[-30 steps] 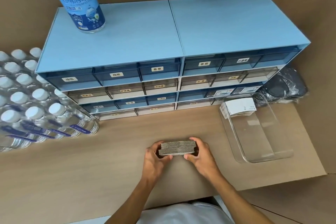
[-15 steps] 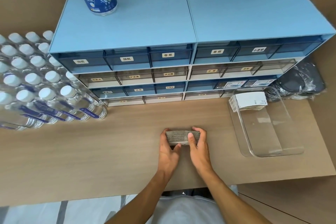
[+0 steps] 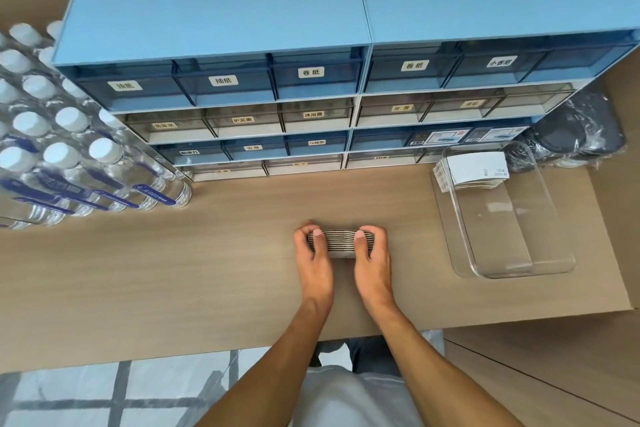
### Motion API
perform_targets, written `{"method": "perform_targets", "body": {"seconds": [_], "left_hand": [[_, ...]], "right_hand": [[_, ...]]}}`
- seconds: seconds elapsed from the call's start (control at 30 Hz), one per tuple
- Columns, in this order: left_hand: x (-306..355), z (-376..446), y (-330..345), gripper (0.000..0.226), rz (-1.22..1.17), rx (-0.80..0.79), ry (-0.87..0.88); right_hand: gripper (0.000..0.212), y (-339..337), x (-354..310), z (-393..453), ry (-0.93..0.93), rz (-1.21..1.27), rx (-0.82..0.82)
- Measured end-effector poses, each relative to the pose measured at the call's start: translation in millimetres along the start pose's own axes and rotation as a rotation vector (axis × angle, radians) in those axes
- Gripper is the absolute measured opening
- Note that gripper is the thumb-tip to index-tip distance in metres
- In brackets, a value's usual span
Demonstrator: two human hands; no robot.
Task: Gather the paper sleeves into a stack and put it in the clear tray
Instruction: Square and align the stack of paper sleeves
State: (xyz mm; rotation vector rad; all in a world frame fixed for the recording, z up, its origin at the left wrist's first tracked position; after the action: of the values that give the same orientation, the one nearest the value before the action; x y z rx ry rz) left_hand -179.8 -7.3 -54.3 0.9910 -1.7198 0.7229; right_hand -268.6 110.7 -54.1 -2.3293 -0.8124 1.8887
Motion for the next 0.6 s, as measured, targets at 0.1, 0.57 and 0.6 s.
{"method": "perform_targets", "body": {"seconds": [0.1,0.57,0.6], "left_hand": [[-1.3,3.3,-0.9,0.014,0.017,0.004,0.037],[7.3,10.6,0.8,0.023,0.131,-0.061,0.115],[6.4,10.2,-0.1,0.023,0.125,-0.061,0.118]], "right_hand": [[0.018,-1.3,3.3,-0.3,0.015,-0.009,0.011],[0.025,3.3,-9.9,11.0,-0.049,-0.063,0.038],[0.025,3.2,-8.9,10.4,-0.055,-0.06,0.047]]}}
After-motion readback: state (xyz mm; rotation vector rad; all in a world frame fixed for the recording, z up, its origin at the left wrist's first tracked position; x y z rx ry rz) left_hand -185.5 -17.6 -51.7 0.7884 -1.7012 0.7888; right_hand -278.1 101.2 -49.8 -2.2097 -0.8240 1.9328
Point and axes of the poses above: each hand's wrist, its own z-axis towards the middle knuckle, its own y-axis out of the palm, x = y × z, the point moved 8 cm from there along z, towards the middle knuckle
